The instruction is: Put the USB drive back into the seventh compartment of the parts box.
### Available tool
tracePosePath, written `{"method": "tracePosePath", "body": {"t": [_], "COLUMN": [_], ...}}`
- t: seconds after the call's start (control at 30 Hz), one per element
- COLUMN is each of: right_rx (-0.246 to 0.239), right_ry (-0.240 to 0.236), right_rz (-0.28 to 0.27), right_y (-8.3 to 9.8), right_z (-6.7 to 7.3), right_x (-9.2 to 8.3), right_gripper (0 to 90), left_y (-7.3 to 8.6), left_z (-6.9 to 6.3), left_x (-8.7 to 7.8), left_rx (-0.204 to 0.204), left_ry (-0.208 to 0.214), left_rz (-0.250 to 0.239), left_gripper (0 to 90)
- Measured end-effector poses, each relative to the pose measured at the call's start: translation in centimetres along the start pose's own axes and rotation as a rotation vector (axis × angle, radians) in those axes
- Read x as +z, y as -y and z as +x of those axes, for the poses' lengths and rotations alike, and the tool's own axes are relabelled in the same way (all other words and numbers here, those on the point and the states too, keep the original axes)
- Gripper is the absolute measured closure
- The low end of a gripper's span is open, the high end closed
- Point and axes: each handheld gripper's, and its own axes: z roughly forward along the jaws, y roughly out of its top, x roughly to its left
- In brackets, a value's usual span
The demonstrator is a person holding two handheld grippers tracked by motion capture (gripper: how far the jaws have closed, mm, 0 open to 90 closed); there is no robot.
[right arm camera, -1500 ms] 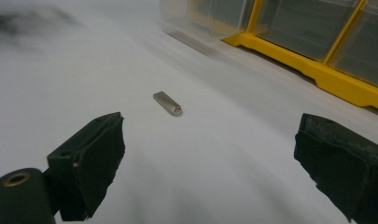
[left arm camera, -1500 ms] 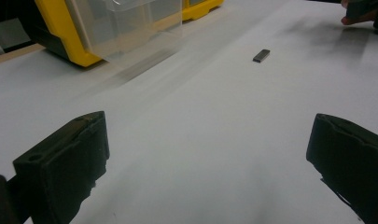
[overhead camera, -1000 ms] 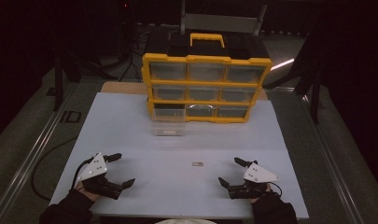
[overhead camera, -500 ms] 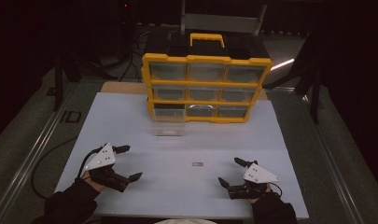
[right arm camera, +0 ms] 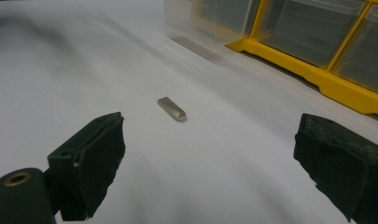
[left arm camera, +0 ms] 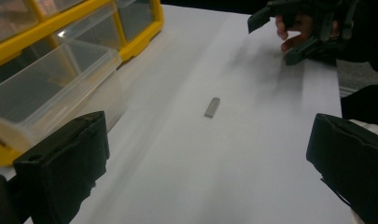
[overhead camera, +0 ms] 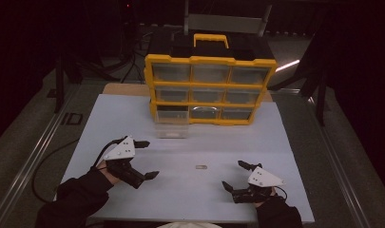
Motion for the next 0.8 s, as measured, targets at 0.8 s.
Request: {"method": "tracePosePath", "body": {"t": [0.8], "right_rx": [-0.002], "right_ry": [-0.007], "right_rz": [0.0], "right_y": [-0.1], "right_z": [0.1], "right_x": [0.0], "right_gripper": [8.8], "left_y": [-5.2], "left_z": [0.8], "left_x": [5.5], "left_rx": [0.102], "left_ry": [0.106], "left_rz": [0.141], "left_gripper": [0.3]}}
